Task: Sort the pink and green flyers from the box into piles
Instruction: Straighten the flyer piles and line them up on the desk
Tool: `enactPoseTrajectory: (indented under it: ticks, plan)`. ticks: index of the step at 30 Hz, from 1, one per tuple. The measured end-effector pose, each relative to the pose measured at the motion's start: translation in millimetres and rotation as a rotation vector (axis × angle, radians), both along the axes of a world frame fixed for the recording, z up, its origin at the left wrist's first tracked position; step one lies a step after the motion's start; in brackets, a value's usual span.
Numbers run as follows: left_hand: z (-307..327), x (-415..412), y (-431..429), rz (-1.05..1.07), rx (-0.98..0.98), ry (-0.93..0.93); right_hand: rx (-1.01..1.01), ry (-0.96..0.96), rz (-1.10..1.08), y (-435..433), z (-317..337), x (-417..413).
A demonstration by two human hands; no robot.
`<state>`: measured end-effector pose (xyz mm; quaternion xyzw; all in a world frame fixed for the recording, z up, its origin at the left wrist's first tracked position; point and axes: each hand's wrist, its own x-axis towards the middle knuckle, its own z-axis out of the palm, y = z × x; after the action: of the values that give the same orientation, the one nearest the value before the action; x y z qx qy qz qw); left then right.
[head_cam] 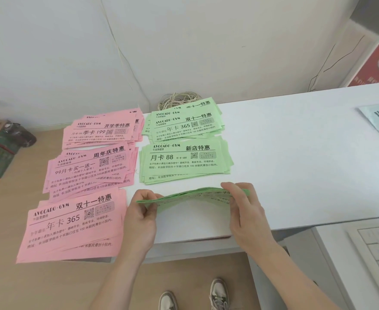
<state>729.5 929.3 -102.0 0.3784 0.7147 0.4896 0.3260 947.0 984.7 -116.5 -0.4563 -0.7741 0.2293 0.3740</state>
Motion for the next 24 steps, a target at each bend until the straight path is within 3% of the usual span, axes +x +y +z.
enactPoseTrajectory:
  ticks: [4,7,9,11,14,18,24]
  plan:
    - [12.5,4.2,-0.4,0.050,-0.043,0.068,-0.059,0.029,0.020,4.1,6.3,3.9]
    - [21.4,2.2,-2.5,0.052,-0.177,0.101,-0.333,0.067,0.070,12.9,22.0,9.3]
    - [21.0,-0.2,-8.2,-0.017,-0.292,0.253,-0.505,-0.028,0.090,17.8,26.4,13.2]
    - [18.5,-2.2,-15.2,-0.123,-0.338,0.529,-0.584,-0.113,0.081,21.3,26.8,14.1]
    - [20.5,-2.5,-15.8,-0.318,-0.244,0.810,-0.634,-0.199,0.064,22.7,29.8,11.8]
    - [21.4,10.7,0.4,-0.747,-0.339,1.012,-0.614,-0.321,0.076,22.0,32.2,8.2]
    - [19.7,15.9,13.8,-0.796,-0.319,1.070,-0.535,-0.537,0.055,17.8,44.8,3.0]
